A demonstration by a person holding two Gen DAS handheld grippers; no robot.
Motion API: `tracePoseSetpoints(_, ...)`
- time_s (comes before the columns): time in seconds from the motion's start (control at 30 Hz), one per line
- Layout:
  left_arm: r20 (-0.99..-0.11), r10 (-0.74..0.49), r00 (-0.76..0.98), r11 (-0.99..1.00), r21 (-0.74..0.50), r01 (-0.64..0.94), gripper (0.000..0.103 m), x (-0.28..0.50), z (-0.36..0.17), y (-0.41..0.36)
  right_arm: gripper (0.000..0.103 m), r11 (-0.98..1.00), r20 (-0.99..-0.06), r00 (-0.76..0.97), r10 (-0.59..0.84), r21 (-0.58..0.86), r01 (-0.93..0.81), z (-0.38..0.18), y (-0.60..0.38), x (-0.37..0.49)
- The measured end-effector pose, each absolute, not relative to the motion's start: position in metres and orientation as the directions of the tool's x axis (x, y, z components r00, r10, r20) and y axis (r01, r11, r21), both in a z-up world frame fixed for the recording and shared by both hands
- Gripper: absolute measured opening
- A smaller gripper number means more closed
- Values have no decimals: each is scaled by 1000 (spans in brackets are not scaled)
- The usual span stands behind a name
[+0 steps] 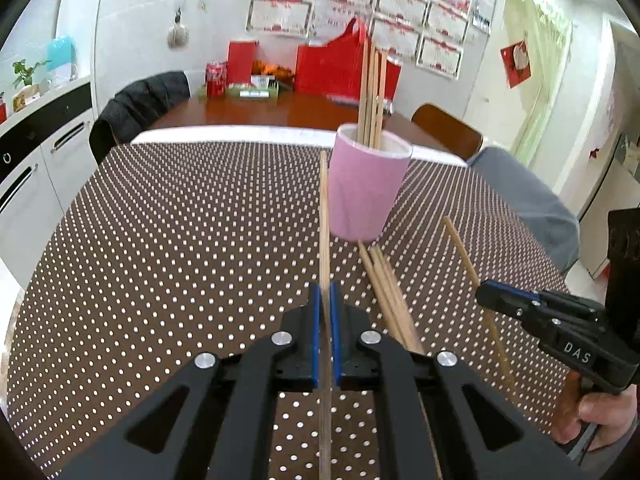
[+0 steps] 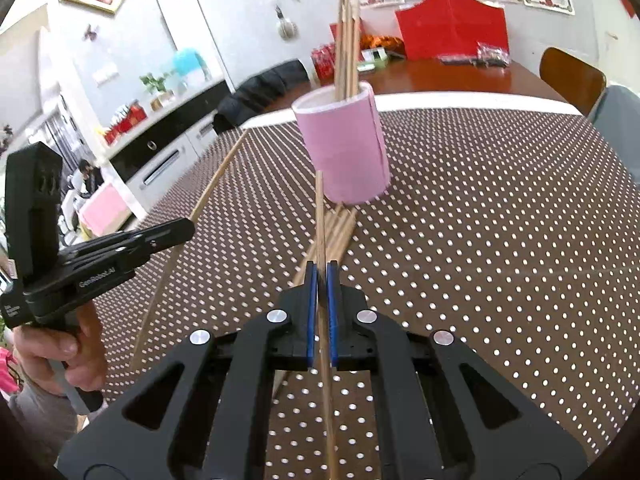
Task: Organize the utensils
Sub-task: 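Close the left tool on a chopstick while the right tool grasps another chopstick, then raise the left tool's chopstick over the pink cup while the right tool lifts its chopstick there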
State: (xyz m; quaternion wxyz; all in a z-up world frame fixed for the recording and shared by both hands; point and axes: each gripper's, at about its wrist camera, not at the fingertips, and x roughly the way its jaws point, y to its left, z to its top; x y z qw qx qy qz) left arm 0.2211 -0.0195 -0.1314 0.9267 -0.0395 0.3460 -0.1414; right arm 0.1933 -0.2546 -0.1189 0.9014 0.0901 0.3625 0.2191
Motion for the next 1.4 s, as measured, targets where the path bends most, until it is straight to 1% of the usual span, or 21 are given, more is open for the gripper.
tracePoseSetpoints(0.2,-553,-316,771,949,-192,251,5,214,-112,-16,5,865,-527,689,498,356,-353,-98,-263,187)
tracePoseSetpoints(0.27,-537,-321,780,947,-196,255,5,217,-106,-16,5,866,-522,694,497,351,-356,-92,-264,190)
tracePoseSetpoints(0.37,-535,-320,782,947,-193,256,5,218,-101,-16,5,889,-619,639,457,304,-342,-100,-256,202)
tracePoseSetpoints(0.4,-536,-321,781,947,-192,257,5,218,-101,-16,6,908,-647,638,417,266,-324,-104,-253,203)
tracePoseSetpoints(0.47,-541,-320,778,948,-186,260,5,216,-103,-16,9,927,-690,620,373,239,-291,-114,-252,205)
tracePoseSetpoints(0.5,-545,-319,775,948,-188,258,5,216,-105,-15,24,938,-714,611,342,220,-267,-120,-253,206)
tracePoseSetpoints(0.53,-549,-320,772,947,-190,258,5,216,-108,-14,49,945,-729,604,323,210,-252,-125,-253,207)
tracePoseSetpoints(0.57,-553,-321,769,947,-193,256,5,216,-110,-13,58,953,-746,596,297,193,-234,-131,-255,208)
tracePoseSetpoints(0.6,-557,-320,767,947,-195,254,5,216,-112,-13,60,960,-762,588,271,166,-227,-135,-255,209)
tracePoseSetpoints(0.7,-561,-319,764,948,-200,249,5,217,-116,-10,58,965,-797,553,244,144,-218,-147,-256,213)
tracePoseSetpoints(0.73,-560,-319,764,948,-201,248,5,217,-116,-10,51,965,-805,543,239,136,-223,-152,-257,212)
tracePoseSetpoints(0.8,-558,-322,765,947,-202,250,5,217,-115,-10,40,966,-824,524,218,105,-237,-158,-251,217)
tracePoseSetpoints(0.83,-558,-321,765,947,-201,251,5,216,-115,-11,31,965,-832,512,213,98,-241,-163,-249,220)
tracePoseSetpoints(0.87,-557,-322,766,947,-200,252,5,216,-115,-11,27,967,-843,502,195,80,-241,-167,-245,223)
tracePoseSetpoints(0.9,-556,-321,767,947,-199,253,5,215,-115,-11,19,970,-838,524,154,26,-244,-168,-241,223)
tracePoseSetpoints(0.93,-555,-321,767,947,-198,253,5,215,-115,-9,7,969,-840,528,128,-7,-247,-168,-236,224)
tracePoseSetpoints(1.03,-552,-317,771,948,-201,246,5,212,-115,-8,6,963,-839,523,149,2,-270,-168,-232,222)
tracePoseSetpoints(1.1,-546,-316,776,948,-204,243,5,212,-114,-5,5,958,-816,533,222,83,-273,-166,-239,217)
tracePoseSetpoints(1.23,-539,-315,781,949,-205,241,5,210,-111,-5,5,939,-724,603,335,206,-275,-148,-258,201)
tracePoseSetpoints(1.4,-509,-326,797,944,-210,252,5,206,-102,-8,5,899,-600,670,437,302,-316,-123,-272,187)
